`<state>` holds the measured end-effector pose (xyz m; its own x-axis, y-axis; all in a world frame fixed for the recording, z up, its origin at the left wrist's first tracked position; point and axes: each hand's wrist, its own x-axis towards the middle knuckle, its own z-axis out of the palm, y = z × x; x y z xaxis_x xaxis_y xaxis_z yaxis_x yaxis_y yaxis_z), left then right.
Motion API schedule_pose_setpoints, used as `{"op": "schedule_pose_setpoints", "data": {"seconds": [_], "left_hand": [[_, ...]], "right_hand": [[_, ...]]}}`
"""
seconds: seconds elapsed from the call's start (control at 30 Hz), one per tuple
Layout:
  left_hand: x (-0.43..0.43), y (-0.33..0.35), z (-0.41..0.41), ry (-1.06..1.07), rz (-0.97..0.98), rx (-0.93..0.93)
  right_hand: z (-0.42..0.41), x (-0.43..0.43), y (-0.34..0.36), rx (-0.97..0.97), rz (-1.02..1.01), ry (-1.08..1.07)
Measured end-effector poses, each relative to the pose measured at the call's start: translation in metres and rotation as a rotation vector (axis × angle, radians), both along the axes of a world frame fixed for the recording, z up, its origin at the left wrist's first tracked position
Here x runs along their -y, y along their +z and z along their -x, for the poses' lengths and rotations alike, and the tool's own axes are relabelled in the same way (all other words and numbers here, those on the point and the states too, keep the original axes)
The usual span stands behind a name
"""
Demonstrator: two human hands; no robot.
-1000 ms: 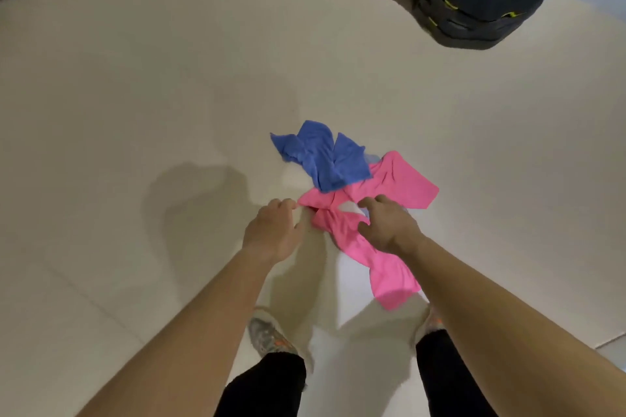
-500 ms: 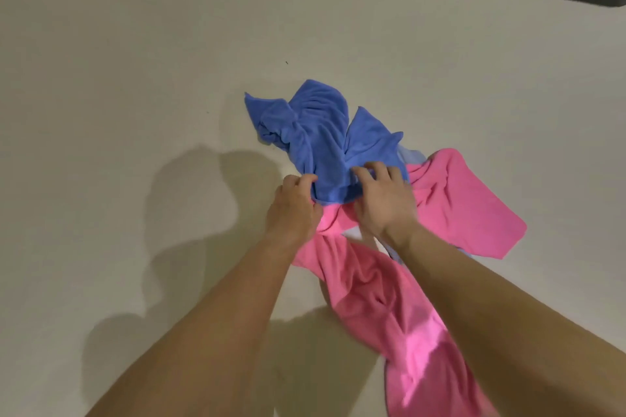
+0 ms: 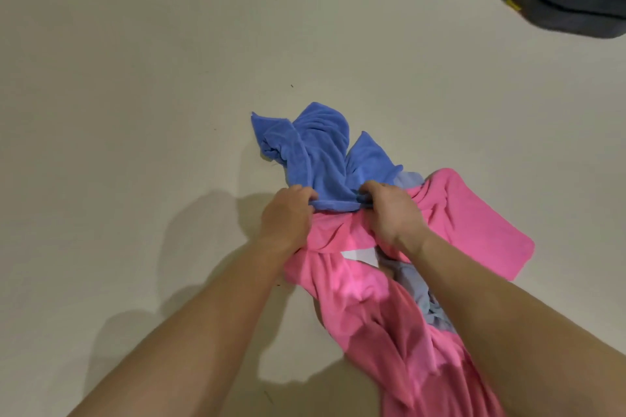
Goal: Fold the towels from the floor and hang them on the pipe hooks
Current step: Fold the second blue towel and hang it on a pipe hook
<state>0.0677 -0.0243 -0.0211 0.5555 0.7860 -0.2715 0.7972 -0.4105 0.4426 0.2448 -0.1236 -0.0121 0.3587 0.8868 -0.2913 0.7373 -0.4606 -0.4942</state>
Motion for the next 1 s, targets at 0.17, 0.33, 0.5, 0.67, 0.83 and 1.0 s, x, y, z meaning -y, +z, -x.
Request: {"op": "schedule_pose_setpoints", "data": {"seconds": [0.17, 0.33, 0.5, 0.67, 0.83, 1.0], "left_hand": [[0.009, 0.088, 0.010, 0.045, -0.018, 0.062], [0.029, 0.233, 0.013, -0.055, 0.053, -0.081], [0.043, 0.416, 0.008, -0.047, 0.077, -0.029], [0.077, 0.615, -0.001, -0.067, 0.279, -0.017], [0.128, 0.734, -0.006, -0.248, 0.339, -0.054], [0.159, 0.779, 0.001, -0.401, 0.372, -0.036]], "right_hand": [[-0.012, 0.019, 0.083, -0.119, 0.049, 0.016], [-0.012, 0.045, 0.218, -0.174, 0.130, 0.077], [-0.010, 0.060, 0.402, -0.185, 0.118, -0.027], [-0.015, 0.089, 0.611, -0.254, 0.064, -0.166], [-0.019, 0.128, 0.772, -0.205, -0.028, -0.229], [-0.021, 0.178, 0.864, -0.082, -0.146, -0.466]]}}
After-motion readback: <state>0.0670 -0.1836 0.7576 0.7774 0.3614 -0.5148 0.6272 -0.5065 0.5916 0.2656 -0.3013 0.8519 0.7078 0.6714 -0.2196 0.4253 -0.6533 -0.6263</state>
